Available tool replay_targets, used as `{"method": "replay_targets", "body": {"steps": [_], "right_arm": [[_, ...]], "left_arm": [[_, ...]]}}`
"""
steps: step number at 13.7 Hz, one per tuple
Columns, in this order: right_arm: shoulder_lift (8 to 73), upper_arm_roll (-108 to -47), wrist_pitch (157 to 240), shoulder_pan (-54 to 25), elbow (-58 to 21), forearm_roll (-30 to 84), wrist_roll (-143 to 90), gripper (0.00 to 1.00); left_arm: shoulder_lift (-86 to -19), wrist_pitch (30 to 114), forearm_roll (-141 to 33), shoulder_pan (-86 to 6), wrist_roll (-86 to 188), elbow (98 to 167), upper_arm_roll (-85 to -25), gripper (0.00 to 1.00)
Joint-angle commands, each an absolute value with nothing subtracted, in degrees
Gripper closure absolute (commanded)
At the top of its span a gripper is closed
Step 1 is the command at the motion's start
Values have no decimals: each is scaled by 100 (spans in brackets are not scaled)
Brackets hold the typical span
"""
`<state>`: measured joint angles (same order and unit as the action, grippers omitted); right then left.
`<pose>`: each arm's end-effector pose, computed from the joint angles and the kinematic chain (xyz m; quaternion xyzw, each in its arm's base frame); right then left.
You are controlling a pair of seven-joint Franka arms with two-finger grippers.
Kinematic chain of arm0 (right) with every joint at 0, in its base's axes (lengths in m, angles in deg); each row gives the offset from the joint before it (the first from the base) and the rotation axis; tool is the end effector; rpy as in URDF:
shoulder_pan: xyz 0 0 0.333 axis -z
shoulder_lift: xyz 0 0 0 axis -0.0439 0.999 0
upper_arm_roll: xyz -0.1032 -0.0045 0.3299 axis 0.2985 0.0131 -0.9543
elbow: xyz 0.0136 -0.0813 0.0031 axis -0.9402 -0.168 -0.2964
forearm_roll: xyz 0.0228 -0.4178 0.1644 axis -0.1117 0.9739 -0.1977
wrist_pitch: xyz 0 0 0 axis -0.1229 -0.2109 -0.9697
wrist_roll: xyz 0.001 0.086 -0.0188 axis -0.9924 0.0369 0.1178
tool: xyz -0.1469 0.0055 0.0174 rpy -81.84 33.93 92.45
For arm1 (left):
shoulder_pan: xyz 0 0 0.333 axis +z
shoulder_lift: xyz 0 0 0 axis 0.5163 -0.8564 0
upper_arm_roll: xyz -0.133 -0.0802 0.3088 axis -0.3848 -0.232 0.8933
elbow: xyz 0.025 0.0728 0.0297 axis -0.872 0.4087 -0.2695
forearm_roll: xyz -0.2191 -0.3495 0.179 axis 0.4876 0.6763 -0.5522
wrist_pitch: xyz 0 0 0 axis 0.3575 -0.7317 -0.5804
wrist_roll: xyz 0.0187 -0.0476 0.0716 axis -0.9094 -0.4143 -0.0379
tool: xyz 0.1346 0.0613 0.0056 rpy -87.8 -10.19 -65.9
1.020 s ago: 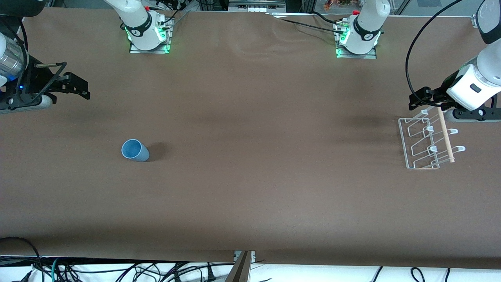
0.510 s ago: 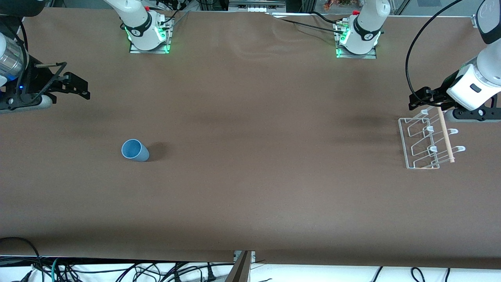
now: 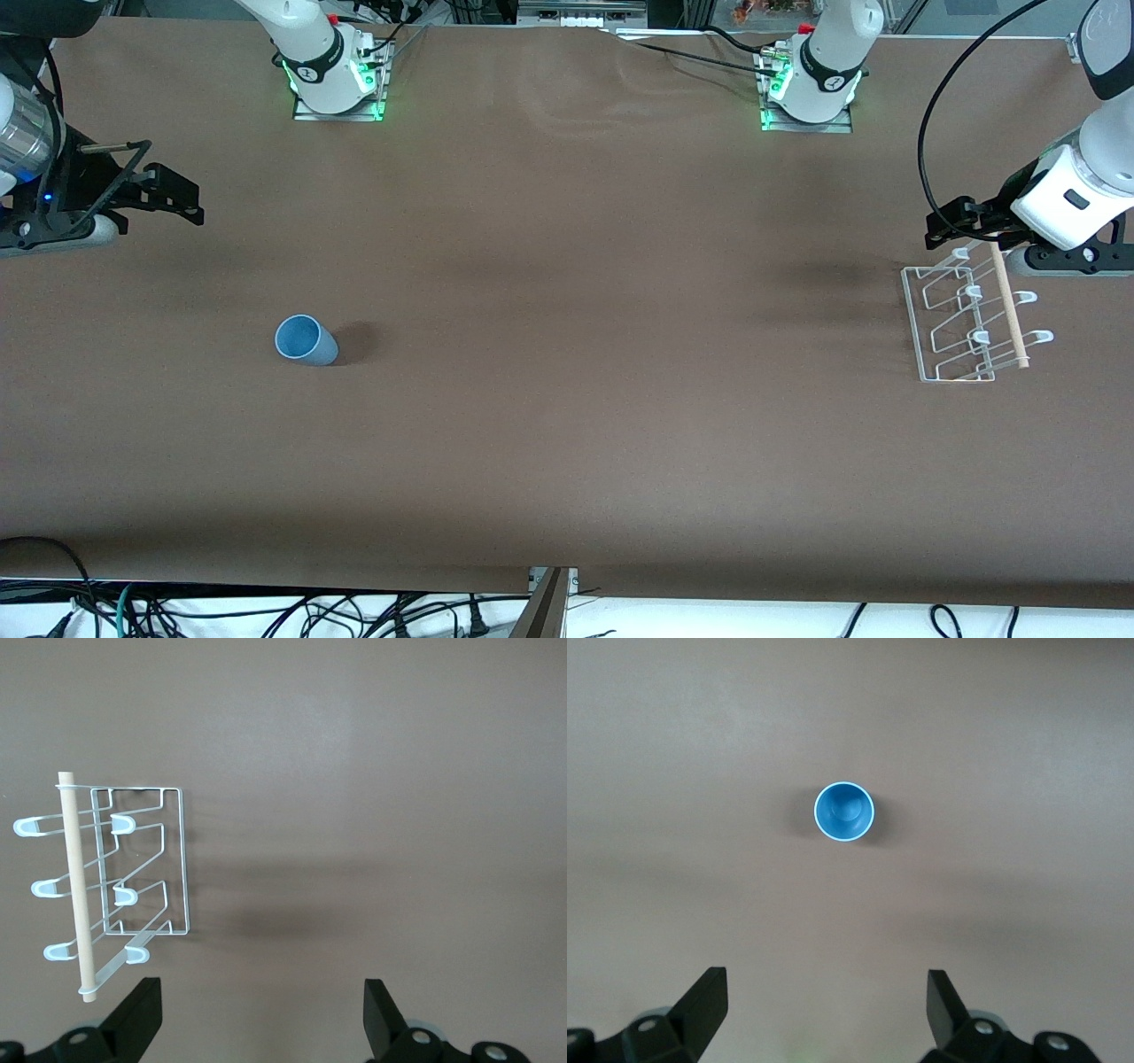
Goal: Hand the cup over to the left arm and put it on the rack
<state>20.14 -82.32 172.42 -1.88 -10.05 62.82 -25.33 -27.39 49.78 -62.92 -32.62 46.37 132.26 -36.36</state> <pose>0.6216 0.0466 0.5793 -0.9973 -0.0656 0.0316 0.0100 0.6117 -0.0114 0.5285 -0.9991 -0.0090 0.0411 0.0006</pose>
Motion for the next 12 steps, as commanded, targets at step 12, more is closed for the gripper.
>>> {"method": "replay_targets", "body": {"steps": [12], "right_arm": [[2116,-8229,17282,-109,-932,6294,-2590,1]], "left_arm": [[-2767,4860,-6192,-3258,4650,13100,-3650,0]]}}
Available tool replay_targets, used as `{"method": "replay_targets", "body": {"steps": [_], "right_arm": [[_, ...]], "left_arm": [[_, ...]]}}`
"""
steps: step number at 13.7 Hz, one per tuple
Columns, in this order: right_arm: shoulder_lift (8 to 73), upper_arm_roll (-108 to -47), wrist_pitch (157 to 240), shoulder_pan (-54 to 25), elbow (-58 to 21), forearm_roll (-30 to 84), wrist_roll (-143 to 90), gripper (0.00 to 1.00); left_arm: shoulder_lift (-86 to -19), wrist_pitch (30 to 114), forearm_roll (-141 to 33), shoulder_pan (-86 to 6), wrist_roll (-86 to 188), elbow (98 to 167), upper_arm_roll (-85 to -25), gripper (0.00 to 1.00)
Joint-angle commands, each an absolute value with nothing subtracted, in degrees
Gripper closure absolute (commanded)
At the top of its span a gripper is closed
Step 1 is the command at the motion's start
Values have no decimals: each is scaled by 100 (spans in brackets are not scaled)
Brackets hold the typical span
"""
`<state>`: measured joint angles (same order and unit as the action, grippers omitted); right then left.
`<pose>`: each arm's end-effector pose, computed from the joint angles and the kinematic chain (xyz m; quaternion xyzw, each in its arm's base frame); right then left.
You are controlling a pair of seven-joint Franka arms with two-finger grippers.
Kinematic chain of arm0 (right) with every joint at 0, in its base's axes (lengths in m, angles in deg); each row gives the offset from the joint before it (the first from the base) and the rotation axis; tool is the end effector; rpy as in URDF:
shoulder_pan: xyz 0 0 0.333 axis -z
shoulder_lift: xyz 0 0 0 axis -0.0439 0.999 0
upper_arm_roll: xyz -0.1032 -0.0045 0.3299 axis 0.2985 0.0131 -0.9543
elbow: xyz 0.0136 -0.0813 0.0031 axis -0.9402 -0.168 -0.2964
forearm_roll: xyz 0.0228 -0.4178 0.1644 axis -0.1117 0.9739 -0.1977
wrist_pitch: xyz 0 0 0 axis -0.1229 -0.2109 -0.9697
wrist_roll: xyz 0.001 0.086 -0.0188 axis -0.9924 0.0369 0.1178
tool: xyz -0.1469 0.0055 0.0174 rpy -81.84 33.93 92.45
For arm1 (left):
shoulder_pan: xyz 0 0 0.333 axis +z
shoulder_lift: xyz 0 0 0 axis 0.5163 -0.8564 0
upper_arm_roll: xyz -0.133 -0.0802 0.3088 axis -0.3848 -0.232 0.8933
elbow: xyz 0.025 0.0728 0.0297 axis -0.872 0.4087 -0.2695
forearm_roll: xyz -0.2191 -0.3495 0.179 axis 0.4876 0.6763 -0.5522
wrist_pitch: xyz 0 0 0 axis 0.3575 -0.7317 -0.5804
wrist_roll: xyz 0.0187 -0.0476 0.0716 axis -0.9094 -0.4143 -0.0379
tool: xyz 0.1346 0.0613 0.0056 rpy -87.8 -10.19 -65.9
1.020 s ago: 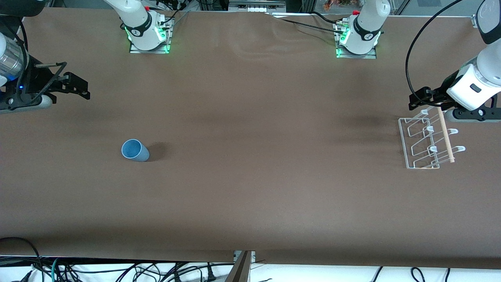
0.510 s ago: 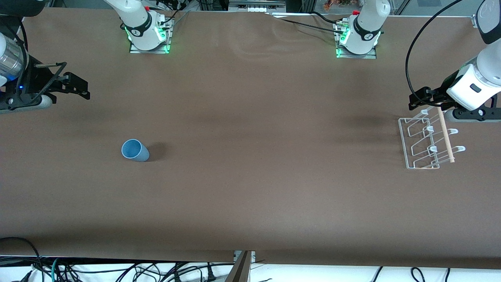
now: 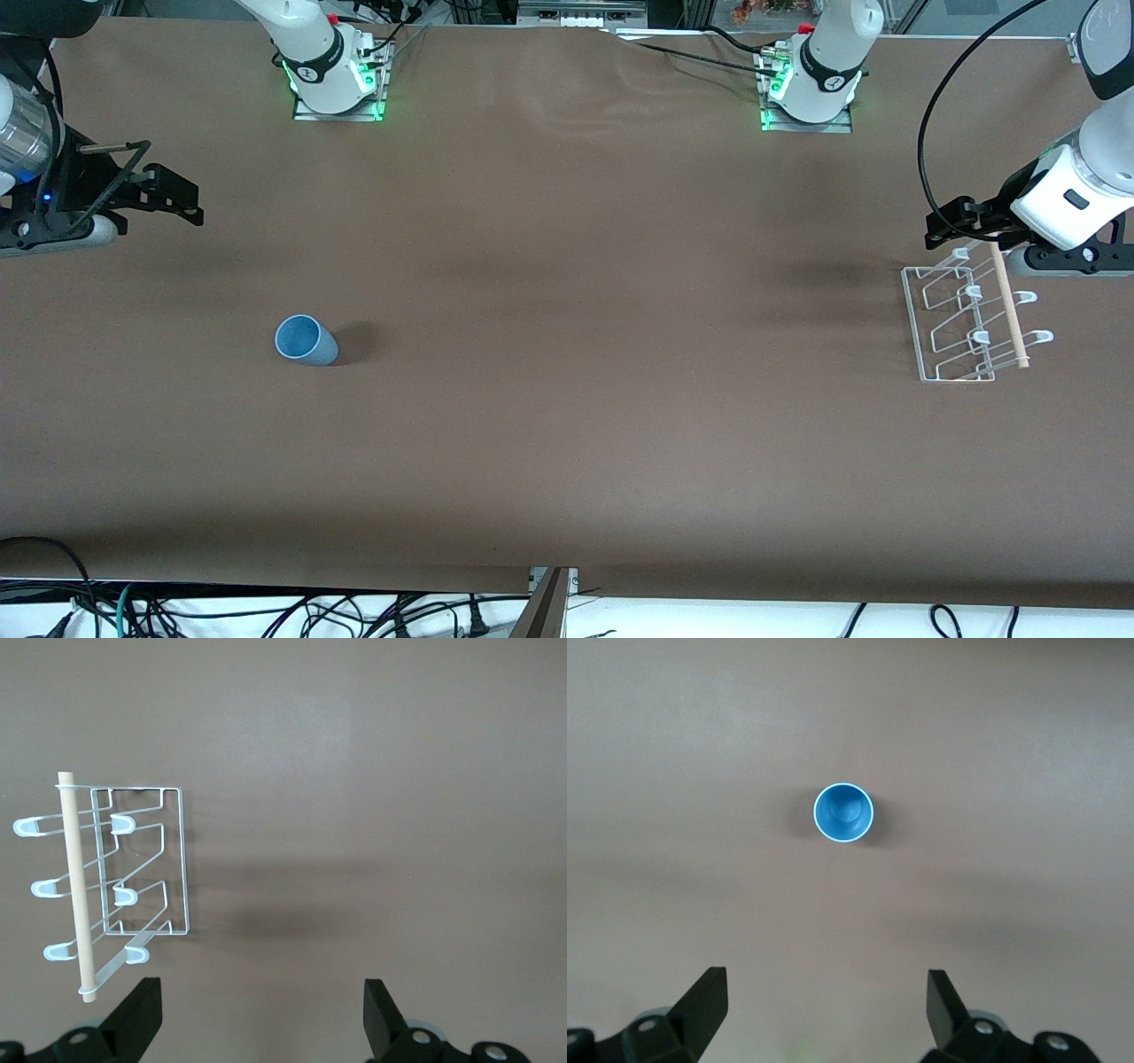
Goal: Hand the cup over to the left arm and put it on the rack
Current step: 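Reach the right gripper down to the blue cup's base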
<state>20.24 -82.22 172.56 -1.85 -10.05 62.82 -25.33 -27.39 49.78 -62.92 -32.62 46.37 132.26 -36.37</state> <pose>0.6225 0.0452 0.5784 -0.9974 -0.0644 0.0312 0.0100 0.6117 -0.0115 0.5285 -0.9991 -0.0090 0.0411 0.0006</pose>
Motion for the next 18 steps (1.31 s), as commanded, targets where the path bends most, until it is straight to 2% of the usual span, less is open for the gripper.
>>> {"method": "replay_targets", "body": {"steps": [1,8,15,18], "right_arm": [[2169,-8159,17273,-108,-924,6285,-2581,1],[2494,-8150,17246,-109,-1072,6329,-2520,1],[3179,-8141,18344,-100,-1635,6356,-3028,1],[3487,-8150,18476,-117,-1600,6320,-3109,1]], "left_arm": [[-2767,4860,-6192,-3258,4650,13100,-3650,0],[-2767,4851,-6192,-3258,4650,13100,-3650,0],[-2767,4860,-6192,-3258,4650,13100,-3650,0],[-2767,4851,-6192,-3258,4650,13100,-3650,0]]}}
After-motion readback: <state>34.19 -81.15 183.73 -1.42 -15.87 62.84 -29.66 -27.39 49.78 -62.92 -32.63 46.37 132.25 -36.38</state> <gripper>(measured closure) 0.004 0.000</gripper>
